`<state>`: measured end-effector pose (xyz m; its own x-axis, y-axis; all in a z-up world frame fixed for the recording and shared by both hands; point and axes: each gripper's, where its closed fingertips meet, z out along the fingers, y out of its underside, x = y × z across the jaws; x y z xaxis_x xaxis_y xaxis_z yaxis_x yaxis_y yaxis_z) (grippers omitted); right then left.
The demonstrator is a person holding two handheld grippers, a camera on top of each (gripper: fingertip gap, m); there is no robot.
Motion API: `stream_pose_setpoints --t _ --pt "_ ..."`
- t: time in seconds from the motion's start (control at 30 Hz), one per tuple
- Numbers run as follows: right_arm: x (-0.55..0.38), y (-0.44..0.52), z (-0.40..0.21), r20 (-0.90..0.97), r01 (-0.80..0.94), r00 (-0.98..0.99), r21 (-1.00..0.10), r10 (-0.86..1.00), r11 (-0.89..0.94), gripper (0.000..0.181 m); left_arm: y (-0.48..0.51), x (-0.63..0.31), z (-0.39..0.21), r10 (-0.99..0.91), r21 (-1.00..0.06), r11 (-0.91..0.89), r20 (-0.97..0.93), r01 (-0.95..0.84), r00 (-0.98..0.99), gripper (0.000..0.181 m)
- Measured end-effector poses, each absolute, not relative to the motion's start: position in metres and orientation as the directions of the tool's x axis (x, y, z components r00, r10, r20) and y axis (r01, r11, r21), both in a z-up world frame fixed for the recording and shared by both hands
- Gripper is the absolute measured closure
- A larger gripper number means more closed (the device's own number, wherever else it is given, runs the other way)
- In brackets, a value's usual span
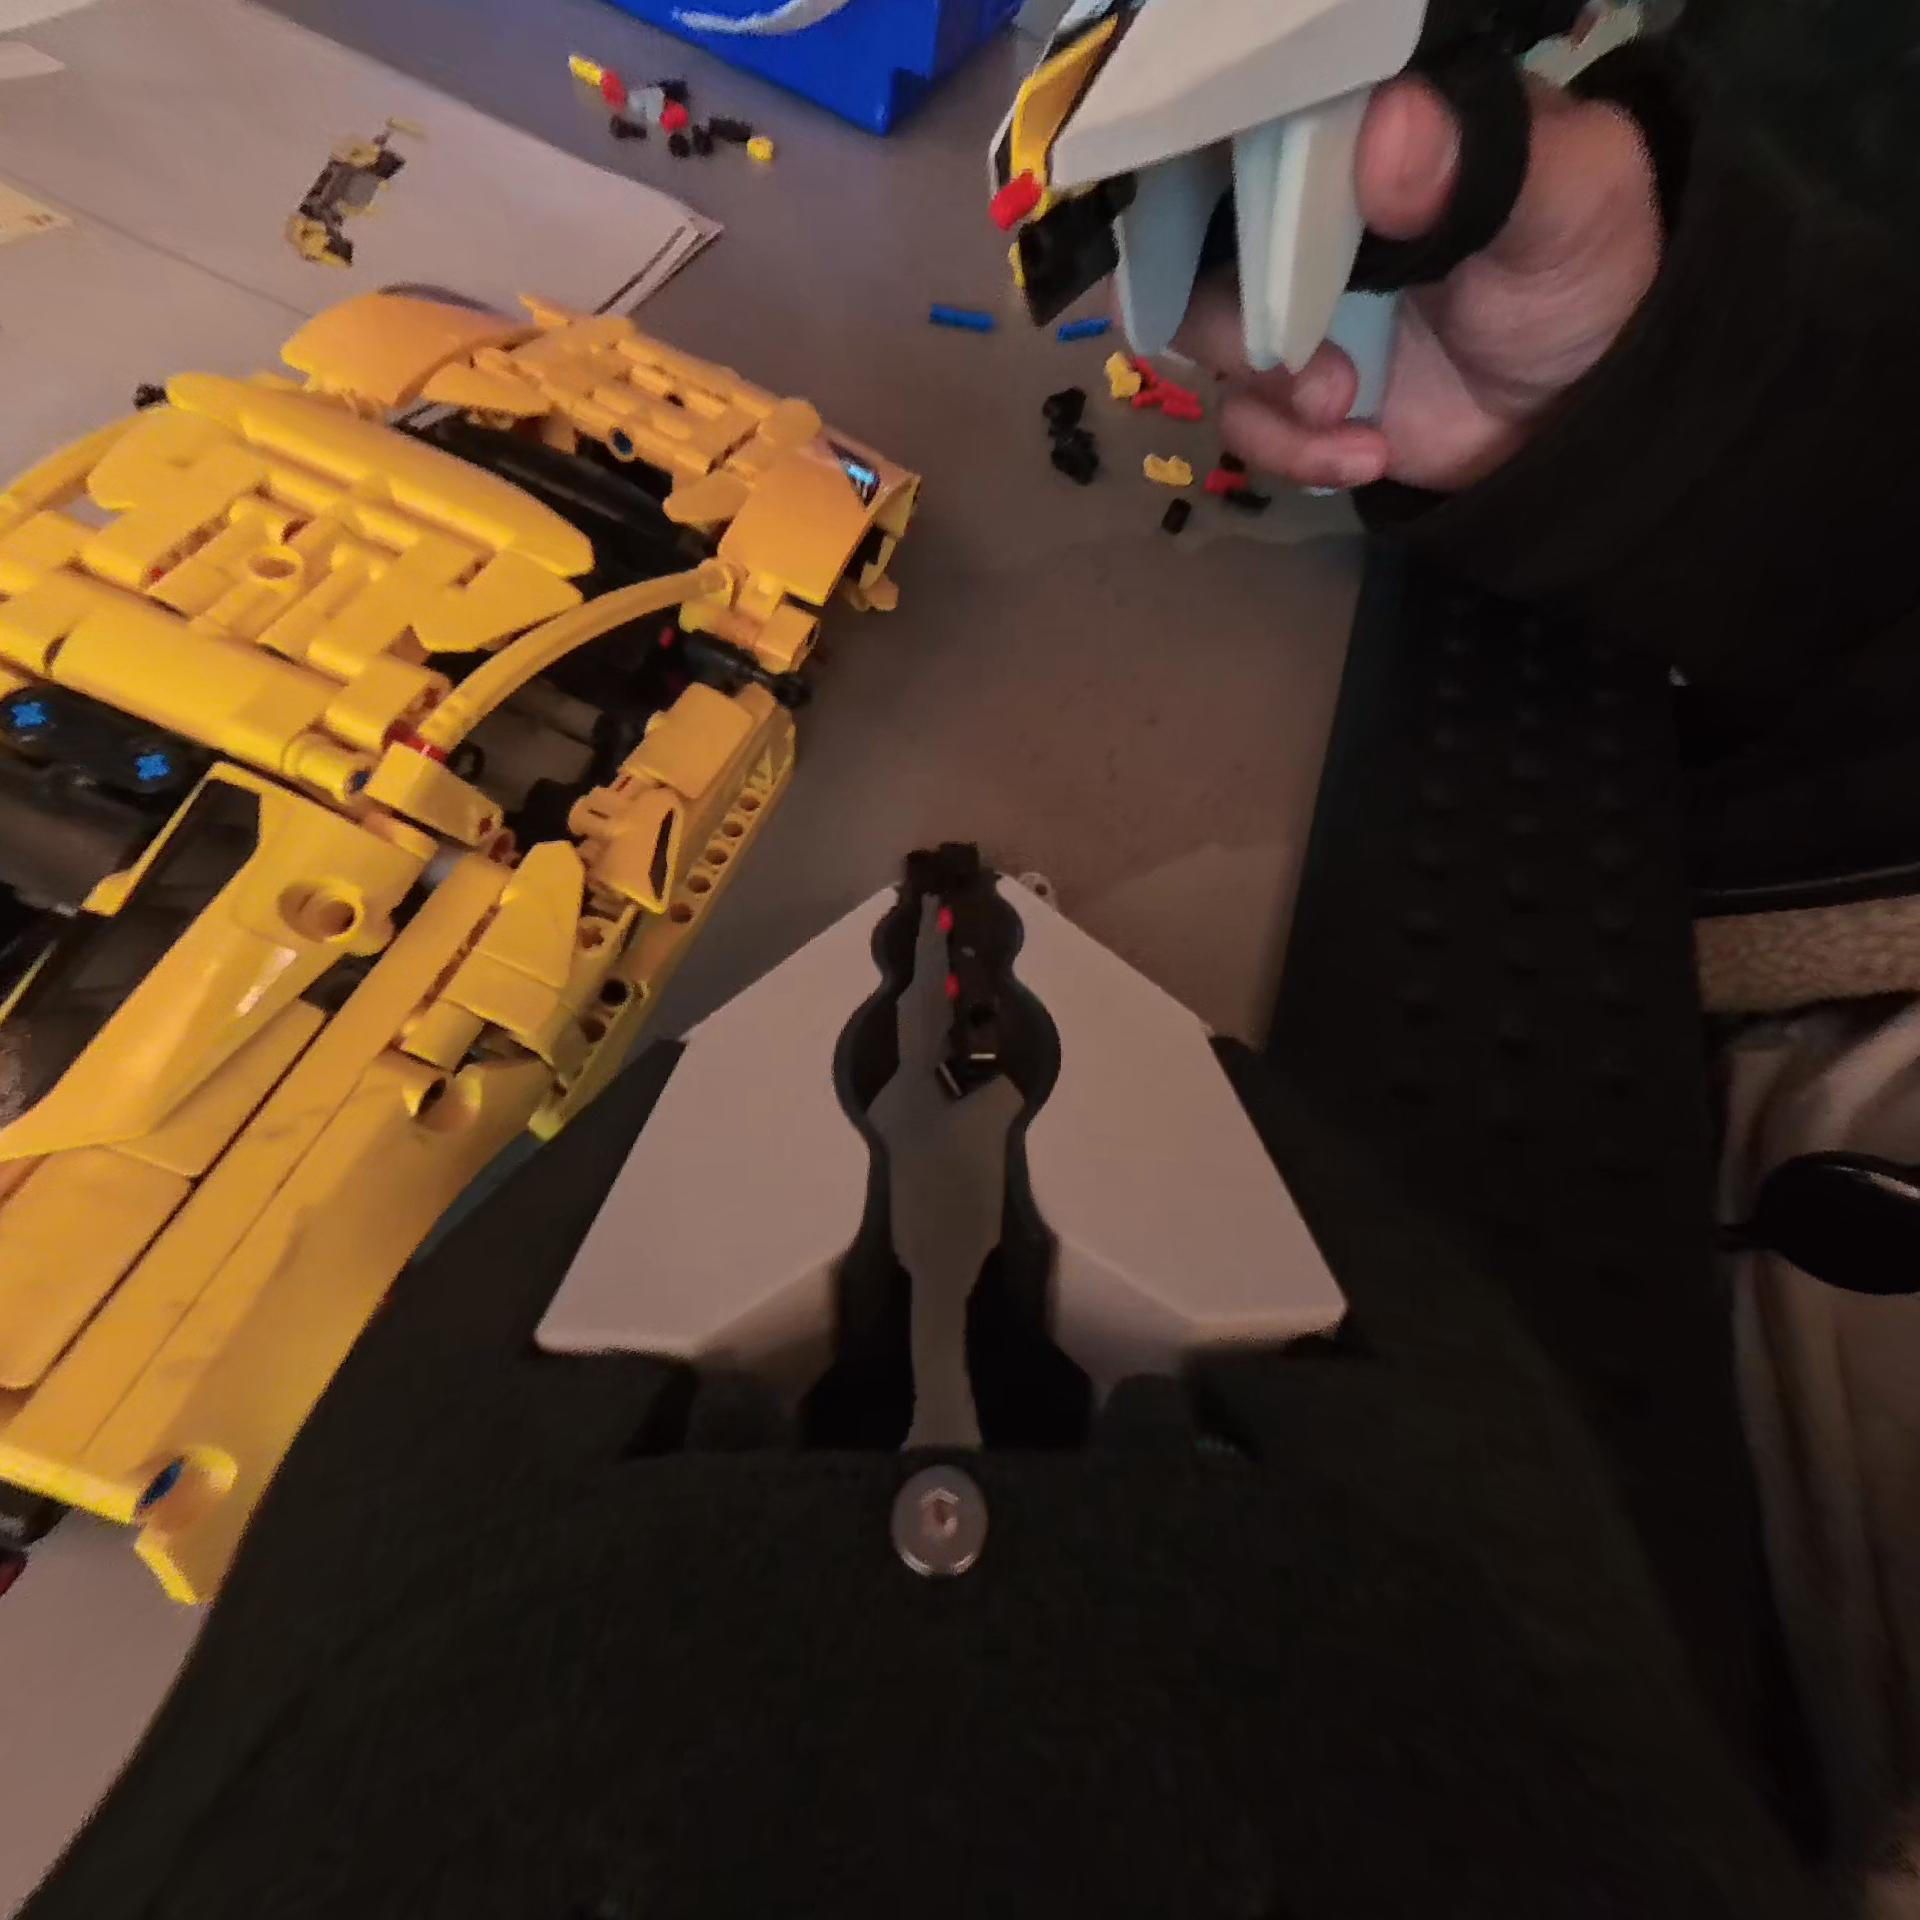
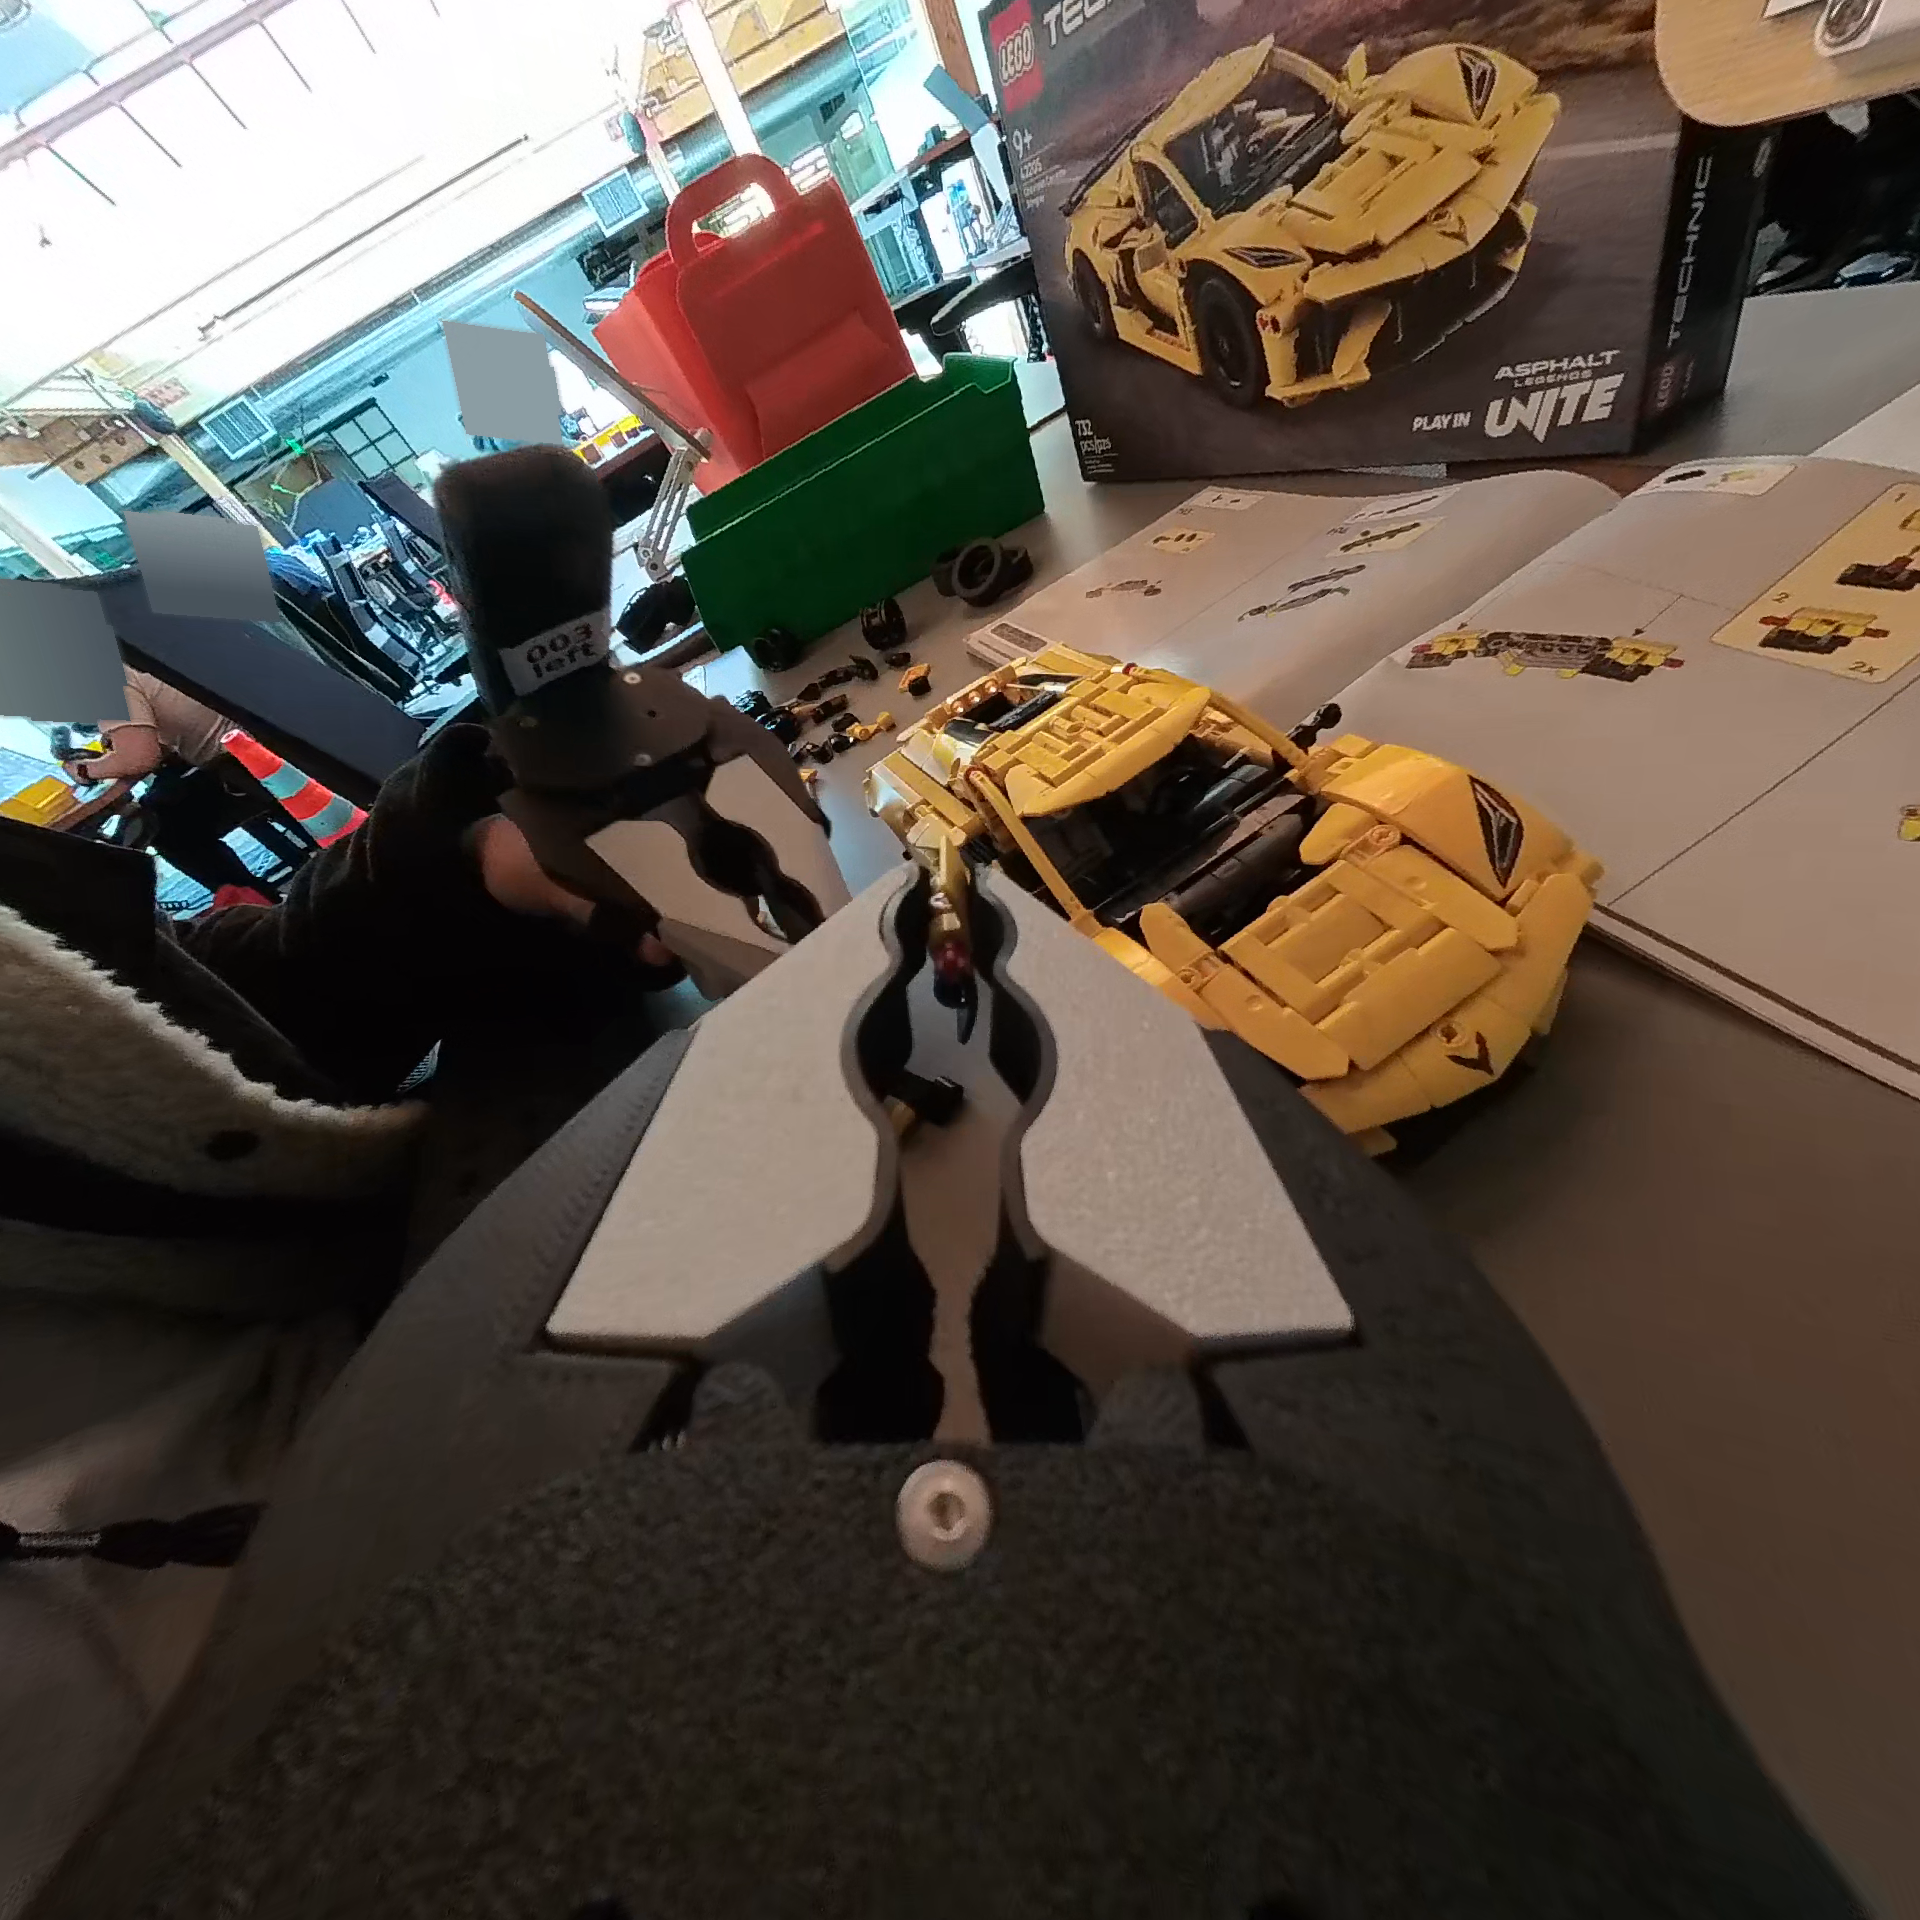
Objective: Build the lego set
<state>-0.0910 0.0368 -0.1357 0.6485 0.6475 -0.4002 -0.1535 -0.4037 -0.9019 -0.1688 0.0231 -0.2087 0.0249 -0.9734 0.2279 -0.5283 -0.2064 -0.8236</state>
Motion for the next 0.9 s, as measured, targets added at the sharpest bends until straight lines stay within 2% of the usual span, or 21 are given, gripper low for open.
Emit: stream_pose_setpoints --t 0.9 --pt "-0.089 0.038 -0.139 -0.402 -0.145 0.658 -0.897 0.637 -0.417 0.175 0.018 -0.168 -0.203 -0.973 -0.839 -0.194 0.23 -0.508 -0.008 0.171"
